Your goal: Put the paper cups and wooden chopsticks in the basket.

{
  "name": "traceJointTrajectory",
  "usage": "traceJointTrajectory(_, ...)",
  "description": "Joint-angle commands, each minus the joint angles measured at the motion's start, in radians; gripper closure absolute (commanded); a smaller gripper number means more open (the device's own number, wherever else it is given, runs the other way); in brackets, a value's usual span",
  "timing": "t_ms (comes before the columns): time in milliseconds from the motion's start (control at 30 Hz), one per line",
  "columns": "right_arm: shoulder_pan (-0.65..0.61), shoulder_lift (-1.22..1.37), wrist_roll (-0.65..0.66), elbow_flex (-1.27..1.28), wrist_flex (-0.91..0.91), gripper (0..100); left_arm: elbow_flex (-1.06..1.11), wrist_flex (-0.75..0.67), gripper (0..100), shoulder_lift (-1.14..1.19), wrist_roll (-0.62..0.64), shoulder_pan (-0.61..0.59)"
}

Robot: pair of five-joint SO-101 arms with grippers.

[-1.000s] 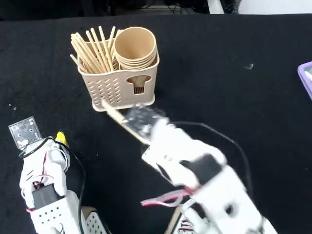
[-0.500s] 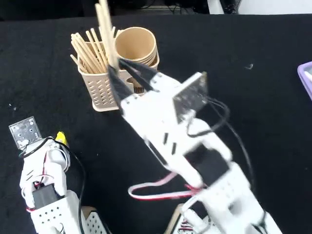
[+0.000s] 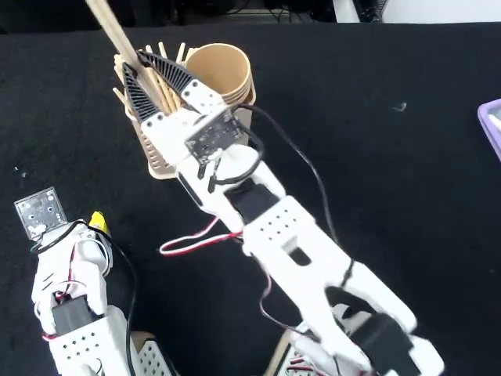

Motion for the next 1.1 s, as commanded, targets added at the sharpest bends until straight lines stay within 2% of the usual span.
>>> traceJointTrajectory(0,0.023,0.041,0.018,-0.051,-0.083,98.8,-0.008,0.002,81,-0.011,-0.011,0.018)
traceJointTrajectory(200,0.031,0.107,0.018,-0.047,-0.081,98.7,-0.008,0.002,81,-0.011,-0.011,0.018)
traceJointTrajectory(267,0.028,0.113,0.018,-0.058,-0.015,98.5,-0.008,0.002,81,-0.011,-0.011,0.018)
traceJointTrajectory(367,0.026,0.113,-0.018,-0.133,0.172,96.4,-0.008,0.002,81,-0.011,-0.011,0.018)
traceJointTrajectory(500,0.046,0.113,-0.173,-0.294,0.416,87.0,-0.008,0.002,81,-0.011,-0.011,0.019)
traceJointTrajectory(567,0.054,0.111,-0.236,-0.381,0.52,85.6,-0.008,0.002,81,-0.011,-0.011,0.019)
traceJointTrajectory(733,0.068,0.053,-0.265,-0.53,0.792,88.5,-0.008,0.002,81,-0.011,-0.011,0.019)
traceJointTrajectory(900,0.066,-0.163,-0.269,-0.538,1.088,94.9,-0.01,0.009,81,-0.011,-0.011,0.019)
traceJointTrajectory(967,0.071,-0.266,-0.262,-0.507,1.267,99.2,-0.018,0.014,85,-0.011,-0.011,0.012)
traceJointTrajectory(1067,0.106,-0.41,-0.261,-0.407,1.465,97.8,-0.041,0.055,98,-0.012,-0.011,0.012)
